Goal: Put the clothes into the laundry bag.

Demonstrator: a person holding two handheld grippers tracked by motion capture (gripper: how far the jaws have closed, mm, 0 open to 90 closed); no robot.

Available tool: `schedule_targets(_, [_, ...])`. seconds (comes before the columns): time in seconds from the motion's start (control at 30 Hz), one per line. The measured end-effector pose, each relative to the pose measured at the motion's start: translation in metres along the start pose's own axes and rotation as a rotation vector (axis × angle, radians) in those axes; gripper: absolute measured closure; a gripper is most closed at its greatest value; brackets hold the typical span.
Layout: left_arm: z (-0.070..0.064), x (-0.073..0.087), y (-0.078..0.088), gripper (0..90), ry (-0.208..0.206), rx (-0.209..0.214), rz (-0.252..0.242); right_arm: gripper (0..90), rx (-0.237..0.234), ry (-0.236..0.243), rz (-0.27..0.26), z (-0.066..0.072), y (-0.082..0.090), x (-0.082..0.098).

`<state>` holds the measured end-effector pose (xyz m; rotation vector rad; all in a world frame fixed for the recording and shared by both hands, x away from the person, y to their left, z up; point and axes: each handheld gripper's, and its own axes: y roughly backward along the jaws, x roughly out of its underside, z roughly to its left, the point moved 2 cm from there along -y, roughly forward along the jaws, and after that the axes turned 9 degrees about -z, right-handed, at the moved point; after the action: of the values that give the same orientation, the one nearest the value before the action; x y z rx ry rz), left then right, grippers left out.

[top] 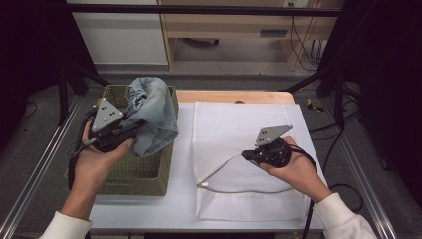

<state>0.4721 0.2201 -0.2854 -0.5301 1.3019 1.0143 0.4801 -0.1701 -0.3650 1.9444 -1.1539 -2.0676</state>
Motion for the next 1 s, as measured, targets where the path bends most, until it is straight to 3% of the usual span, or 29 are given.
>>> schedule_targets(0.6, [-0.012,-0.006,-0.009,62.9,-0.018,0.033,-0.005,88.9,-0.001,0.001,0.004,-0.001,0.001,0.001])
schedule_targets(0.77, [-0.014,-0.006,-0.010,62.9,-0.008,0.041,-0.008,88.9,0.004,-0.001,-0.005,-0.001,0.003,0.001])
schedule_targets(1.0, [-0.028,-0.015,-0.010,62.8,0.010,0.074,-0.044,89.0,-0.015,-0.009,0.006,-0.002,0.001,0.001])
